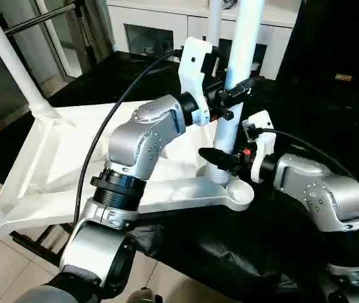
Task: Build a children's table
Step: Insert table leg to table base
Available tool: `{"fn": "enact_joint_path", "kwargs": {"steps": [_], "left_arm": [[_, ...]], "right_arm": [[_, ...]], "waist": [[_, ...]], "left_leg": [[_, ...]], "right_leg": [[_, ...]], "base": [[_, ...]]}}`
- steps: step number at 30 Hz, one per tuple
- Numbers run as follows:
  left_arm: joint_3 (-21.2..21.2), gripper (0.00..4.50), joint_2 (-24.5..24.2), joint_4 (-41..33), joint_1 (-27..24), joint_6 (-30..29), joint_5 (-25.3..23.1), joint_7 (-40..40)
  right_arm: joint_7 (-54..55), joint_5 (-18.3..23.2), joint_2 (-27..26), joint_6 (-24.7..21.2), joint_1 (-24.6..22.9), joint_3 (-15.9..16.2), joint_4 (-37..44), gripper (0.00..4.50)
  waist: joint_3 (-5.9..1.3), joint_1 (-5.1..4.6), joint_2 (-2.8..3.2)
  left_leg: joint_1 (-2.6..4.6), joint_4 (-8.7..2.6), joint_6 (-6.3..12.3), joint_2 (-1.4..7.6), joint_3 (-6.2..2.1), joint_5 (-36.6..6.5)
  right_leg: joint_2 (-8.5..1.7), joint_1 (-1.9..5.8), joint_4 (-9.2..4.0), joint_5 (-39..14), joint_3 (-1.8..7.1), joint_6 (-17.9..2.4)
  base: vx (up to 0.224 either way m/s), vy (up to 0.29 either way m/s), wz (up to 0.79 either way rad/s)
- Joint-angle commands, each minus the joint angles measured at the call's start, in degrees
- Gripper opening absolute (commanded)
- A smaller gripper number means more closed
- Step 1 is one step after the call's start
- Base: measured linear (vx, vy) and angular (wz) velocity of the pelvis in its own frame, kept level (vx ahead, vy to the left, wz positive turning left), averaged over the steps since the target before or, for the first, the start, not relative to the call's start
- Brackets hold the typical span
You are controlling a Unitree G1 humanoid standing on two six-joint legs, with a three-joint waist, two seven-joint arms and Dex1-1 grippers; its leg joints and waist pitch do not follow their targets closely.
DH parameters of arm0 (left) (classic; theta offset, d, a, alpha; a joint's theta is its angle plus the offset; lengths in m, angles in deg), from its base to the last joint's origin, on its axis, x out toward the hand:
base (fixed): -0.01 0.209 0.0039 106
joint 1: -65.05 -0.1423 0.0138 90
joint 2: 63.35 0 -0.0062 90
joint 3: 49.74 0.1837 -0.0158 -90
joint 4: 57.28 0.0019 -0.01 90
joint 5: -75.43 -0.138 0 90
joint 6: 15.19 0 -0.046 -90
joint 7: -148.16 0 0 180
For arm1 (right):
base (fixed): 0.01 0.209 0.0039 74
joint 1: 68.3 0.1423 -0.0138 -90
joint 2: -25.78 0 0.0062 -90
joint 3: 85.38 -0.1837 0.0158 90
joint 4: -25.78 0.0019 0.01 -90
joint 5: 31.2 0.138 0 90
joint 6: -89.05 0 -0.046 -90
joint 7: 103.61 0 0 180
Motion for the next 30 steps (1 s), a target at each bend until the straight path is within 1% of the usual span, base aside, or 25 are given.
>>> {"fn": "enact_joint_path", "kwargs": {"steps": [1, 4, 6, 8, 9, 10, 11, 12, 14, 16, 18, 20, 25, 26, 27, 30], "left_arm": [[-0.3, 1.80, -0.8, 1.0, 0.8, 0.1, -0.9, -0.1], [-0.2, 1.80, -0.9, 1.4, 0.9, 0.5, -1.4, -0.5], [0.0, 1.80, -1.0, 1.9, 1.1, 0.8, -2.0, -1.1], [0.1, 1.80, -1.0, 2.4, 1.3, 1.2, -2.6, -1.7], [0.1, 1.80, -1.0, 2.6, 1.5, 1.3, -2.7, -1.9], [0.1, 1.80, -0.9, 2.8, 1.6, 1.4, -2.8, -2.1], [0.1, 1.80, -0.9, 2.9, 1.7, 1.5, -2.8, -2.1], [0.1, 1.79, -0.8, 3.0, 1.8, 1.5, -2.9, -2.1], [0.1, 1.79, -0.7, 3.4, 2.1, 1.8, -2.9, -2.2], [0.1, 1.79, -0.6, 3.7, 2.3, 2.0, -2.9, -2.2], [0.0, 1.79, -0.5, 4.0, 2.7, 2.1, -3.0, -2.2], [-0.2, 1.79, -0.4, 4.3, 3.0, 2.3, -3.1, -2.2], [-0.3, 1.79, -0.4, 4.2, 3.2, 2.1, -2.9, -1.9], [-0.2, 1.79, -0.5, 4.1, 3.2, 2.1, -2.9, -1.8], [-0.1, 1.79, -0.5, 4.1, 3.2, 2.0, -2.8, -1.5], [0.0, 1.79, -0.6, 4.0, 3.1, 2.0, -2.9, -1.3]], "right_arm": [[0.4, -1.5, 1.1, 1.4, 1.2, -0.8, 1.0, 2.82], [0.2, -1.9, 1.3, 2.0, 1.1, -0.4, 1.4, 2.82], [0.1, -2.4, 1.2, 3.3, 0.8, 0.0, 2.2, 2.82], [0.3, -3.5, 1.4, 4.7, 0.5, 0.8, 2.9, 2.82], [0.9, -4.7, 1.6, 5.8, 0.4, 1.6, 3.1, 2.82], [1.1, -5.3, 1.7, 6.2, 0.3, 2.1, 3.2, 2.99], [1.1, -5.3, 1.7, 6.2, 0.3, 2.3, 3.3, 2.99], [0.8, -5.0, 1.5, 6.0, 0.3, 2.4, 3.4, 3.16], [0.7, -4.8, 1.1, 5.6, 0.1, 2.7, 3.9, 3.19], [0.7, -5.2, 1.2, 5.7, 0.1, 3.1, 4.1, 3.45], [0.7, -5.2, 1.1, 5.2, 0.0, 3.1, 4.1, 3.58], [0.6, -4.4, 1.0, 3.8, -0.2, 2.9, 4.1, 3.58], [1.1, -1.9, -0.3, 0.2, -0.7, 1.1, 3.6, 3.58], [1.3, -1.7, -0.5, -0.3, -0.8, 0.9, 3.2, 3.58], [1.4, -1.6, -0.7, -0.4, -0.8, 0.6, 2.8, 3.58], [1.6, -1.5, -1.1, -0.1, -0.5, 0.2, 2.6, 3.58]], "waist": [[-4.58, -0.01, -1.58], [-4.60, 0.02, -1.56], [-4.63, -0.02, -1.59], [-4.62, 0.00, -1.48], [-4.67, 0.02, -1.40], [-4.65, -0.03, -1.41], [-4.63, -0.06, -1.43], [-4.67, -0.05, -1.43], [-4.66, -0.02, -1.43], [-4.67, 0.02, -1.51], [-4.69, 0.02, -1.46], [-4.72, 0.02, -1.43], [-4.73, 0.09, -1.49], [-4.69, 0.05, -1.50], [-4.72, 0.07, -1.35], [-4.67, 0.05, -1.43]], "left_leg": [[0.49, -3.14, 2.84, 2.72, -1.10, -1.9], [0.46, -3.14, 2.90, 2.70, -1.13, -1.9], [0.42, -3.10, 3.06, 2.68, -1.14, -1.8], [0.43, -3.07, 3.05, 2.71, -1.15, -1.9], [0.46, -3.06, 2.96, 2.71, -1.18, -1.7], [0.50, -3.08, 2.89, 2.72, -1.20, -1.7], [0.49, -3.10, 2.91, 2.71, -1.19, -1.8], [0.53, -3.07, 2.96, 2.69, -1.16, -2.1], [0.49, -3.07, 3.17, 2.68, -1.16, -2.1], [0.46, -3.05, 3.29, 2.65, -1.16, -1.9], [0.47, -3.03, 3.42, 2.70, -1.18, -1.8], [0.49, -2.98, 3.56, 2.73, -1.18, -1.7], [0.46, -2.96, 4.01, 2.71, -1.19, -1.5], [0.43, -3.01, 3.90, 2.72, -1.21, -1.5], [0.44, -3.02, 3.71, 2.75, -1.24, -1.5], [0.46, -3.04, 3.29, 2.71, -1.18, -2.1]], "right_leg": [[-4.89, 3.69, -3.90, -4.7, 2.98, -10.0], [-4.86, 3.70, -3.92, -4.7, 2.96, -9.9], [-4.85, 3.75, -3.85, -4.2, 2.96, -9.9], [-4.88, 3.68, -3.86, -4.2, 2.95, -9.7], [-4.88, 3.74, -3.81, -3.9, 2.97, -9.6], [-4.75, 3.64, -3.78, -3.7, 2.95, -9.5], [-4.81, 3.69, -3.80, -3.7, 2.95, -9.6], [-4.82, 3.68, -3.80, -3.7, 2.98, -9.9], [-4.82, 3.70, -3.82, -3.6, 2.97, -10.1], [-4.83, 3.73, -3.77, -3.5, 2.95, -10.3], [-4.85, 3.72, -3.72, -3.2, 2.95, -10.5], [-4.84, 3.70, -3.67, -2.8, 2.96, -10.8], [-4.88, 3.74, -3.63, -2.5, 2.94, -11.1], [-4.86, 3.74, -3.65, -2.8, 2.92, -11.1], [-4.92, 3.76, -3.65, -3.0, 2.93, -11.1], [-4.92, 3.73, -3.77, -3.7, 2.96, -10.8]], "base": [[0.000, 0.000, 0.00], [0.000, 0.000, 0.00], [0.000, 0.000, 0.00], [0.000, 0.000, 0.00], [0.000, 0.000, 0.00], [0.000, 0.000, 0.00], [0.000, 0.000, 0.00], [0.000, 0.000, 0.00], [0.000, 0.000, 0.00], [0.000, 0.000, 0.00], [0.000, 0.000, 0.00], [0.000, 0.000, 0.00], [0.000, 0.000, 0.00], [0.000, 0.000, 0.00], [0.000, 0.000, 0.00], [0.000, 0.000, 0.00]]}}
